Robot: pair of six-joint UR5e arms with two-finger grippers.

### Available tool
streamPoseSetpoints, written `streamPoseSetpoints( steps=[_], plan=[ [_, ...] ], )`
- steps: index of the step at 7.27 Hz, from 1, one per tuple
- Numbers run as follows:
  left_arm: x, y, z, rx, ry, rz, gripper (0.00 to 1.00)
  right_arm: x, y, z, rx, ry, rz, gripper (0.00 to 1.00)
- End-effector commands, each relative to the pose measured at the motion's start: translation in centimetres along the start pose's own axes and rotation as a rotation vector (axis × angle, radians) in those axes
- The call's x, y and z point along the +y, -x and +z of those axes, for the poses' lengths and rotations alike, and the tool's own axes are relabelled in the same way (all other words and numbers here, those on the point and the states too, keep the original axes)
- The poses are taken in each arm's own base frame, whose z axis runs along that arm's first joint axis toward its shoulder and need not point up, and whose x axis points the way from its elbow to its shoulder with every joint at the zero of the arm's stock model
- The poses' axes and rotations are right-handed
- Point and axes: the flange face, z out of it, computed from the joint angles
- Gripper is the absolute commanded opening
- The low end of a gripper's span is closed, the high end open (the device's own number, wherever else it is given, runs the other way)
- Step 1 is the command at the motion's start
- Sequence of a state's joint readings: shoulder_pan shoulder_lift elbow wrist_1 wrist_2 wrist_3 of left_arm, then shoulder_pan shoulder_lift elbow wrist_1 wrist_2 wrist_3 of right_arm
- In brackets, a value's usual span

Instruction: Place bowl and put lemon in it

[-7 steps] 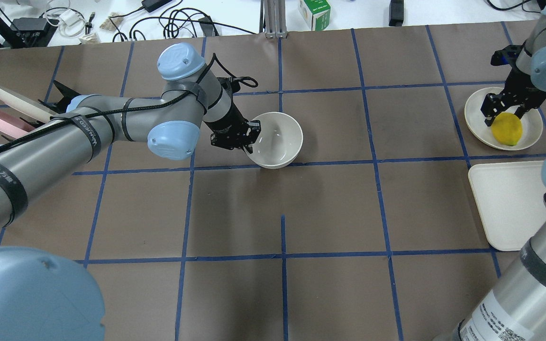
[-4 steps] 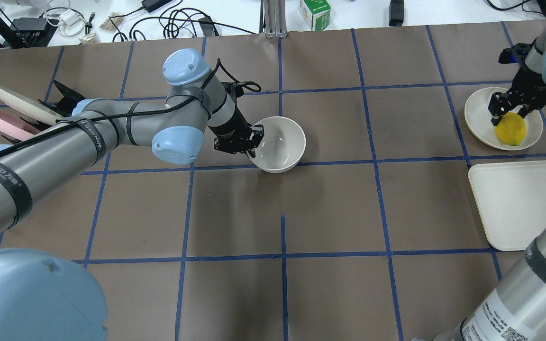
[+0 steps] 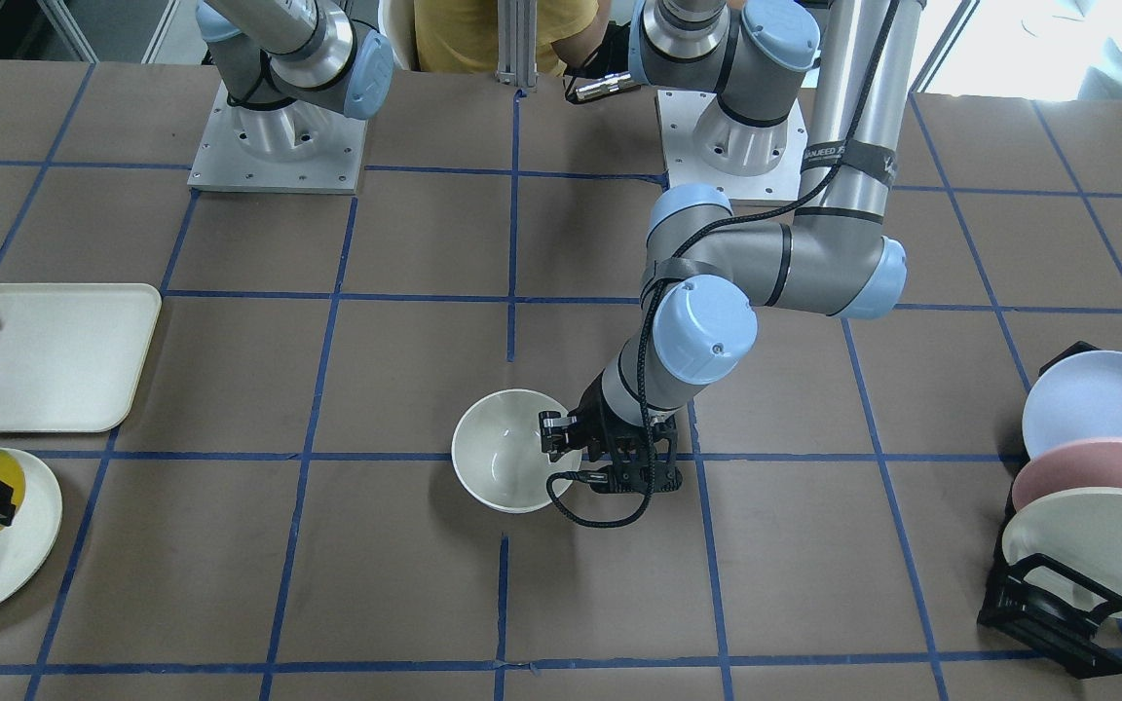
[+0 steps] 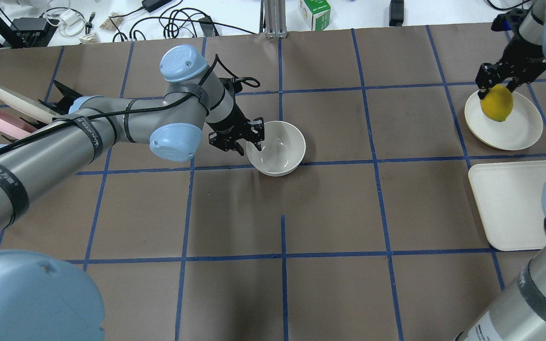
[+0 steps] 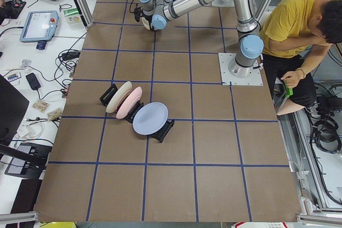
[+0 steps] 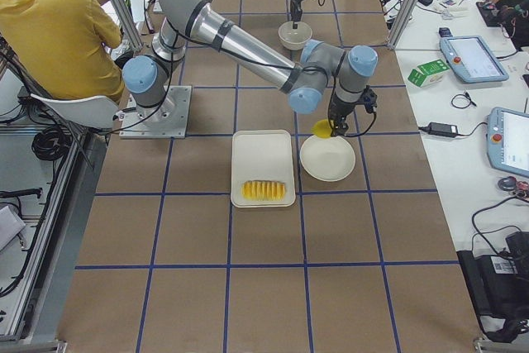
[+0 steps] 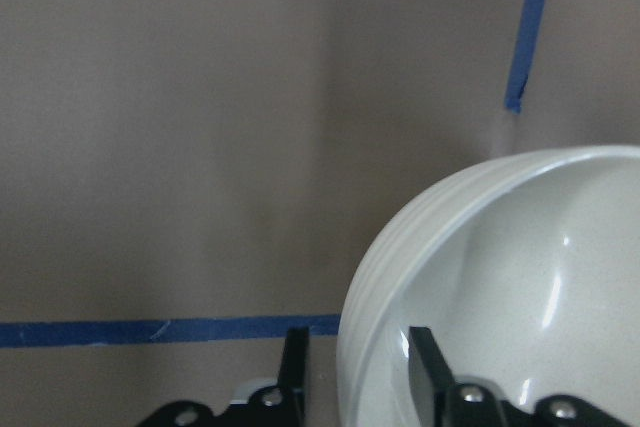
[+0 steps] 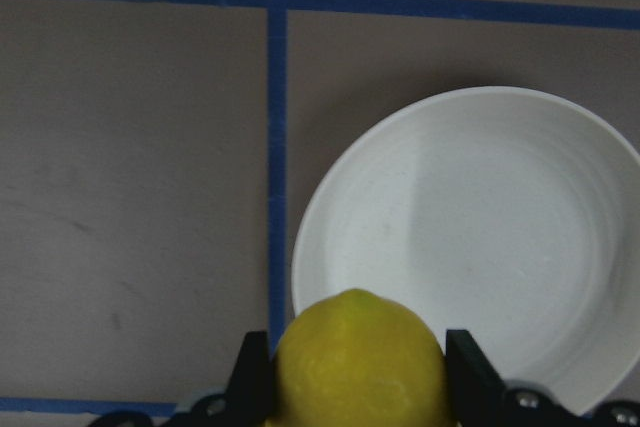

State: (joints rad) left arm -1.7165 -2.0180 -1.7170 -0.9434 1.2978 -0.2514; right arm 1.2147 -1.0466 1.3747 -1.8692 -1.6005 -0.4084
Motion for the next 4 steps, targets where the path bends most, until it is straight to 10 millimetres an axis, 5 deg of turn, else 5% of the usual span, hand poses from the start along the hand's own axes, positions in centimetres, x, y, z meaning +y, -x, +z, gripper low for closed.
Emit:
streamPoseSetpoints(
  steps=[1, 2, 4],
  plan=[
    [-2.4, 3.1, -9.6, -0.083, -0.028, 0.106, 1.00, -2.1, 12.9, -3.1, -0.049, -0.023, 0.060, 0.00],
    [-2.0, 4.9, -15.2, -0.125, 0.019, 0.136, 1.00, -2.3, 19.7, -3.9, -0.064, -0.030, 0.052, 0.00],
    [1.7, 5.2, -23.4, -0.222, -0.006, 0.141, 1.00, -1.9, 26.3, -3.9, -0.175, -0.018, 0.192, 0.00]
  ],
)
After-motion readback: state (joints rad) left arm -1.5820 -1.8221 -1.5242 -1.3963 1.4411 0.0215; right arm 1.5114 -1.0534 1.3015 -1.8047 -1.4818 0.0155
